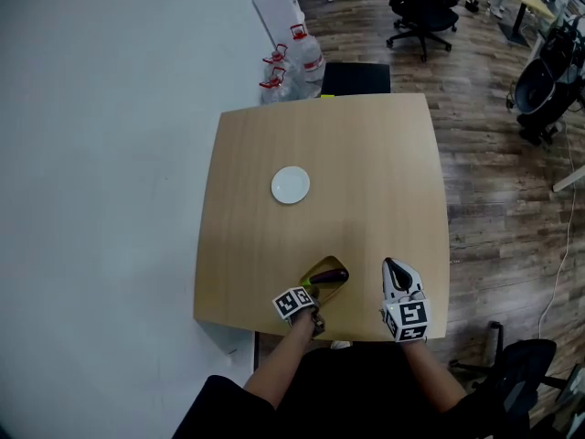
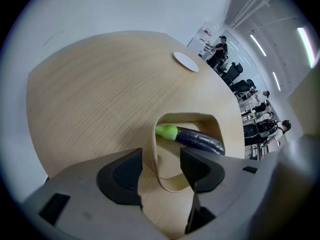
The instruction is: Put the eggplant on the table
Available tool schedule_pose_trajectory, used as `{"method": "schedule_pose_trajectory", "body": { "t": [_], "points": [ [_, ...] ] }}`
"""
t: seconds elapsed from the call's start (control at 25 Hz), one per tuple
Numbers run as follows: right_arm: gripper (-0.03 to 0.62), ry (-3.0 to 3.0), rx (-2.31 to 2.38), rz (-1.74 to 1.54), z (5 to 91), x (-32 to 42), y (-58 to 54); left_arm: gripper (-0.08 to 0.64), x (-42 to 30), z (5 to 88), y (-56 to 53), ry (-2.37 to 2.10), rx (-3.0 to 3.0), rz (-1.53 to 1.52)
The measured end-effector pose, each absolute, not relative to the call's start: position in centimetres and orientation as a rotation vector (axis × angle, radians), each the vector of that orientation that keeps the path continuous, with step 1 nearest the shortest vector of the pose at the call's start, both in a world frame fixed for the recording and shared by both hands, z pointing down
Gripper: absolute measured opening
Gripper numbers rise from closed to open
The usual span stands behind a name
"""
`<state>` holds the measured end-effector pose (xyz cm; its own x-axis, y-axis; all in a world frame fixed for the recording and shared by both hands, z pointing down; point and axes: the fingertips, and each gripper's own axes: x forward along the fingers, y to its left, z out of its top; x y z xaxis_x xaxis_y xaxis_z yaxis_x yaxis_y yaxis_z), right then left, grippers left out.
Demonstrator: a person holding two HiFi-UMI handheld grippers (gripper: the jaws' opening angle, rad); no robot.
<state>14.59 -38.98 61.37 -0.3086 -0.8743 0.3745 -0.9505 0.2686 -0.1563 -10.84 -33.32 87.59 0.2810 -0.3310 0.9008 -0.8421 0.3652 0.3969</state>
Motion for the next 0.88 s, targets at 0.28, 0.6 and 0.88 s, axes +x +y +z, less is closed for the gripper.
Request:
{"method": "schedule_pose_trajectory", "body": {
  "t": [0.28, 0.6, 0.88],
  "points": [
    [0.06, -2.304, 1.759, 0.505, 60.5, 14.2, -36.4, 0.219, -11.8, 85.1, -33.7, -1.269, 1.29, 0.381],
    [0.06, -2.287, 1.796, 0.464, 58.7, 12.1, -31.2, 0.221, -13.3, 78.0, -31.5, -1.27, 1.444, 0.26],
    [0.06, -2.298, 1.774, 0.419, 57.2, 7.7, -25.3, 0.221, -14.7, 71.8, -27.1, -1.229, 1.637, 0.229]
  ]
}}
